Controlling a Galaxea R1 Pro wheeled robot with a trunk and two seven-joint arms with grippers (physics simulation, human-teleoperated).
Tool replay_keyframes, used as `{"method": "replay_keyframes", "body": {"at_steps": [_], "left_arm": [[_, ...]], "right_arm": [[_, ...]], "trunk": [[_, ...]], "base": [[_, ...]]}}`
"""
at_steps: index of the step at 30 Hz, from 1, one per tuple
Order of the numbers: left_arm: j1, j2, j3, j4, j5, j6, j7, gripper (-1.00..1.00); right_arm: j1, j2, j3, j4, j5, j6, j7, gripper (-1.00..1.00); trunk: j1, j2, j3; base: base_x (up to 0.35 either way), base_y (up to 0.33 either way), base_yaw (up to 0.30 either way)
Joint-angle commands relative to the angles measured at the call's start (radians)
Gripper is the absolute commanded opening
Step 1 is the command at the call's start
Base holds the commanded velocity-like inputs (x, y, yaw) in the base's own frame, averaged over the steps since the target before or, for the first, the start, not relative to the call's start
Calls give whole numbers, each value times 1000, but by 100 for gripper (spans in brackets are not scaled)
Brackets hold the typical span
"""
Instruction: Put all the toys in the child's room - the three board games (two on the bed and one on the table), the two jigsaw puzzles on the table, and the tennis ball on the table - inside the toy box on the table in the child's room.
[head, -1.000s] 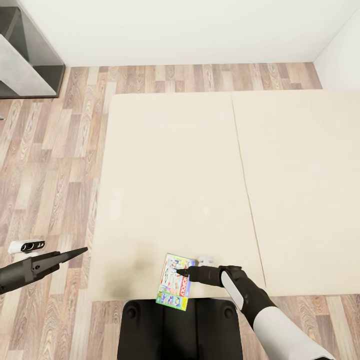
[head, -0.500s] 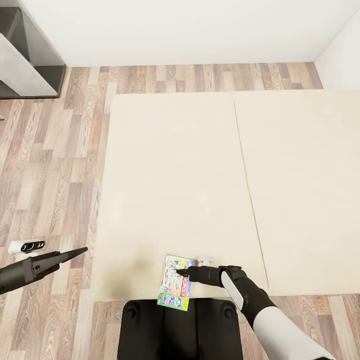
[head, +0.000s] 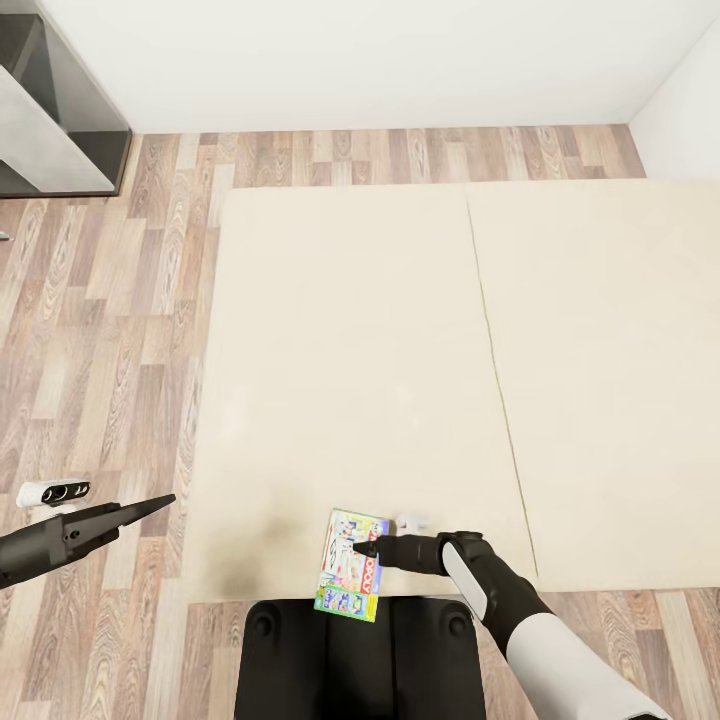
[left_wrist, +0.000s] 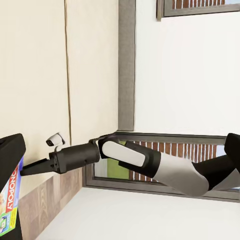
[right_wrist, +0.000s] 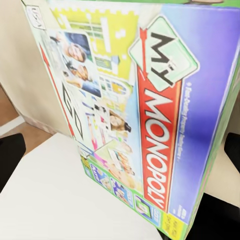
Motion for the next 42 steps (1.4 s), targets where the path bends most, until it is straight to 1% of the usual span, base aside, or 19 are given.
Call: {"method": "replay_keyframes", "body": {"at_steps": [1,15,21,30,33,37,42], "left_arm": [[0,0,0,0,0,11,-4,100],[0,1,0,0,0,11,-4,100],[0,2,0,0,0,11,-5,100],[0,2,0,0,0,11,-5,100],[1,2,8,0,0,11,-6,100],[3,2,32,1,1,14,-7,100],[4,2,41,1,2,17,-7,100]], "right_arm": [[0,0,1,-1,-4,6,-1,100],[0,0,1,1,-3,9,-1,100],[0,0,1,29,-1,6,-1,100],[0,0,5,41,0,-6,-2,100],[0,-1,5,43,0,-8,-1,100],[0,-1,6,44,0,-9,-1,100],[0,-1,7,43,1,-11,-1,100]], "trunk": [[1,-2,-1],[1,-2,-1],[1,-2,-1],[1,-2,-1],[1,-2,-1],[1,-2,-1],[1,-2,-1]], "base": [[0,0,0],[0,0,0],[0,0,0],[0,0,0],[0,0,0],[0,0,0],[0,0,0]]}}
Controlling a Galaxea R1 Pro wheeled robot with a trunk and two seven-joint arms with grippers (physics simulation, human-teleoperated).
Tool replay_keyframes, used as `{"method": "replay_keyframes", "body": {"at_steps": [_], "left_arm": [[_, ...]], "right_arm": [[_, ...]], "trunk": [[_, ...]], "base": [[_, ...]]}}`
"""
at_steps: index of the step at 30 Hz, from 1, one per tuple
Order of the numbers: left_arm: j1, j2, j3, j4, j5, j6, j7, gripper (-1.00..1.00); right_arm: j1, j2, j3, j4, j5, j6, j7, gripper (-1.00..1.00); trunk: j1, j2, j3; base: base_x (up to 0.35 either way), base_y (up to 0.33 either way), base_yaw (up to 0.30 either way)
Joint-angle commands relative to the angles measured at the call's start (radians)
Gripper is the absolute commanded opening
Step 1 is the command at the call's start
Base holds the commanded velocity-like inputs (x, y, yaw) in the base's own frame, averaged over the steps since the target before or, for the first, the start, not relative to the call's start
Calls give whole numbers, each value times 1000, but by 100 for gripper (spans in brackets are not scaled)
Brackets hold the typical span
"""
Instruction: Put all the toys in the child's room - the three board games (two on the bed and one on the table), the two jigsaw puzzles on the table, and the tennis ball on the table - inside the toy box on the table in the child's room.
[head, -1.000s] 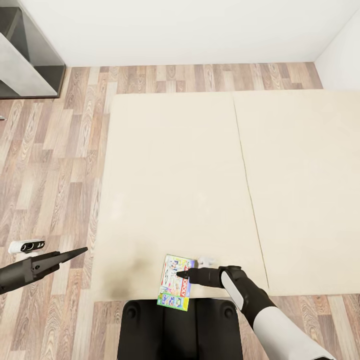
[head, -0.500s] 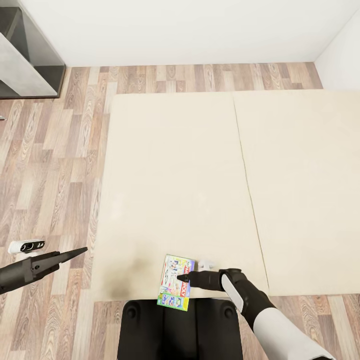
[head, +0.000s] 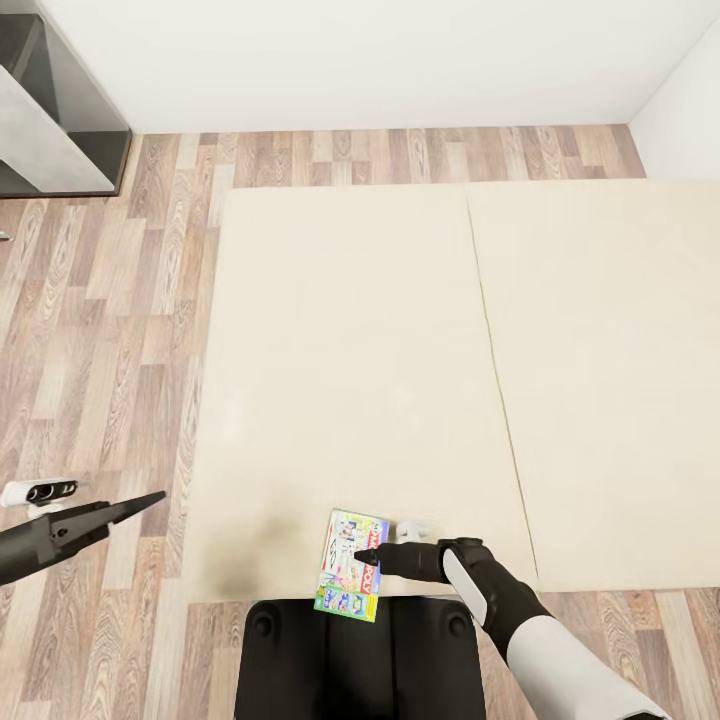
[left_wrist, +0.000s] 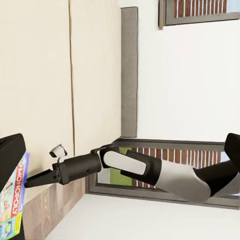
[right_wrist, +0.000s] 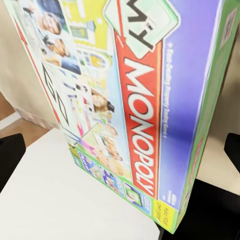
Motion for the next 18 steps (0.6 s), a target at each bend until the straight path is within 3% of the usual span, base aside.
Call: {"method": "replay_keyframes", "body": {"at_steps": [1,13,18], "left_arm": [[0,0,2,0,0,11,-4,100],[0,1,6,1,1,15,-4,100],[0,5,6,1,1,15,-5,100]], "right_arm": [[0,0,1,-1,-4,4,-1,100],[0,-1,2,-2,-1,2,-1,100],[0,-1,3,-2,-1,1,-1,100]], "trunk": [[1,-1,-1],[1,-1,-1],[20,-36,-17]], "base": [[0,0,0],[0,0,0],[0,0,0]]}}
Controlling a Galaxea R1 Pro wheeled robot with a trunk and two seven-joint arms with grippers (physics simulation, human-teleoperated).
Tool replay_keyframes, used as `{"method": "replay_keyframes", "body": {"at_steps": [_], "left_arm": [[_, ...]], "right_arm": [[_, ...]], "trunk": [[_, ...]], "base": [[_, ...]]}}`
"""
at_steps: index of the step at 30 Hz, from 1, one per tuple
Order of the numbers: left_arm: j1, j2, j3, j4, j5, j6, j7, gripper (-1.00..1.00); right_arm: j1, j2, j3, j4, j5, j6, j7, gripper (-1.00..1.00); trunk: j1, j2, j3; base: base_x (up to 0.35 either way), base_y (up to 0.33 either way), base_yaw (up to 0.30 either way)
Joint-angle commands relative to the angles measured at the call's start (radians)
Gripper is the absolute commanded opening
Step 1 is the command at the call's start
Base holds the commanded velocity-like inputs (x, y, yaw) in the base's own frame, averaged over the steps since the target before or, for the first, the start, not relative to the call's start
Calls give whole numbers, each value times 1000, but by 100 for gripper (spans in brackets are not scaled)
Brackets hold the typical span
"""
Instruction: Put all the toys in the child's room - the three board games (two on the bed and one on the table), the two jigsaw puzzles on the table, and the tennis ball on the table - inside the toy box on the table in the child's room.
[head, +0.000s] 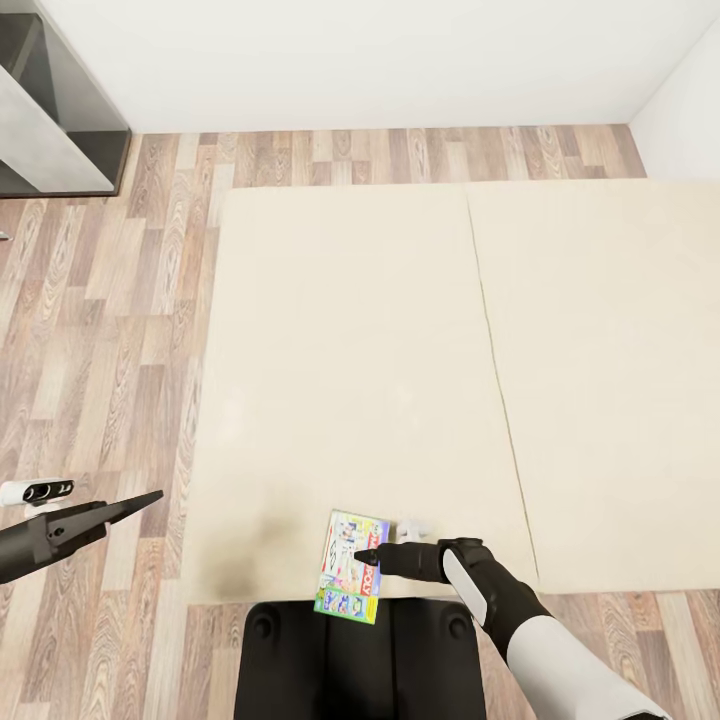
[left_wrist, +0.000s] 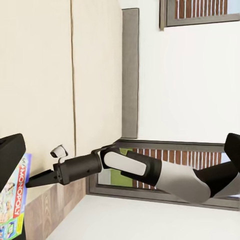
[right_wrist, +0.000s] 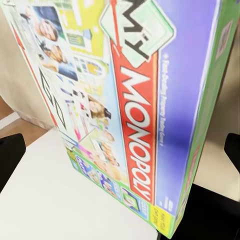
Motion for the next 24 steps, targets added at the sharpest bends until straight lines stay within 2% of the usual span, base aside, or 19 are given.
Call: {"method": "replay_keyframes", "body": {"at_steps": [1,7,24], "left_arm": [[0,1,0,-1,0,11,-4,100],[0,3,0,-1,1,13,-4,100],[0,3,1,0,1,26,-4,100]], "right_arm": [[0,0,1,-1,-4,5,-1,100],[0,0,1,-1,-4,4,-1,100],[1,0,3,-1,-3,-14,1,100]], "trunk": [[4,-9,-4],[27,-51,-23],[27,-51,-23]], "base": [[0,0,0],[0,0,0],[0,12,0]]}}
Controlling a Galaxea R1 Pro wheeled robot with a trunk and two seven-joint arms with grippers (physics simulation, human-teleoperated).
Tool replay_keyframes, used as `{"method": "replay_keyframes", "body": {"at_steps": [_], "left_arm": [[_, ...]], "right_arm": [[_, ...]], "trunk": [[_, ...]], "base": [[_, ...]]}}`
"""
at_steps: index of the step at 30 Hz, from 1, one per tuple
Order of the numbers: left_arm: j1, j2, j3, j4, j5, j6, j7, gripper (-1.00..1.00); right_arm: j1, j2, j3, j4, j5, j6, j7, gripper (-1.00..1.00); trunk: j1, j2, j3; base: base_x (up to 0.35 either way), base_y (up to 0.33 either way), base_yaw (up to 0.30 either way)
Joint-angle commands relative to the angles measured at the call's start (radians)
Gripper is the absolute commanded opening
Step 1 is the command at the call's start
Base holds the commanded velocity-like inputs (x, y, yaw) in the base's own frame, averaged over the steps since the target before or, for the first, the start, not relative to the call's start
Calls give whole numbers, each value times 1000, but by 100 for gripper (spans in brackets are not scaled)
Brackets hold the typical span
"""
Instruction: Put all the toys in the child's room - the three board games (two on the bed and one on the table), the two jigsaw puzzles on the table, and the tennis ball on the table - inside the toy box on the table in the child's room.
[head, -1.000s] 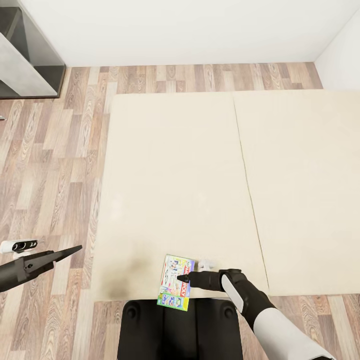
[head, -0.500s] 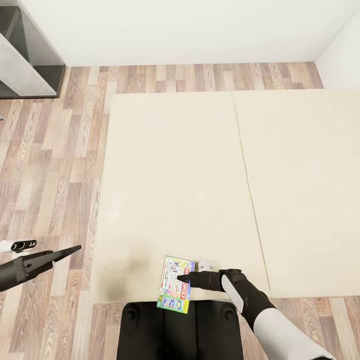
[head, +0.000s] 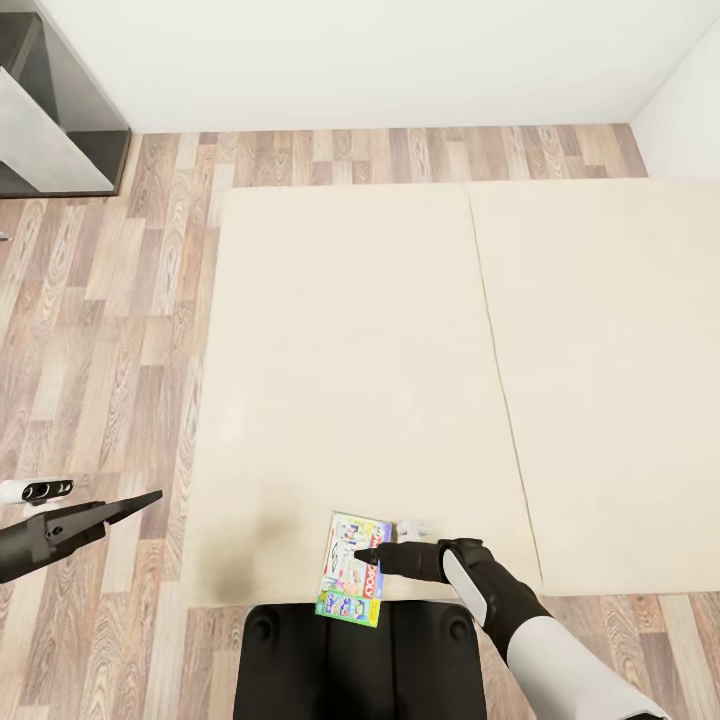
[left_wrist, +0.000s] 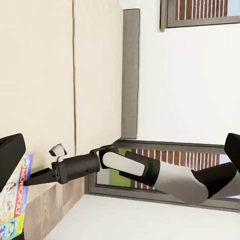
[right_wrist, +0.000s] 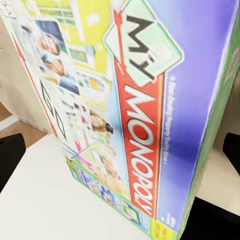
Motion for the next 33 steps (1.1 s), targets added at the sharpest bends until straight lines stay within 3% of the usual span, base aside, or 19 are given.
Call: {"method": "replay_keyframes", "body": {"at_steps": [1,33], "left_arm": [[0,0,0,0,0,11,-4,100],[0,0,-1,0,0,11,-2,100]], "right_arm": [[0,0,1,-1,-5,5,-1,100],[0,1,1,-1,-5,4,0,100]], "trunk": [[1,-1,-1],[1,-1,-1]], "base": [[0,83,0],[0,51,0]]}}
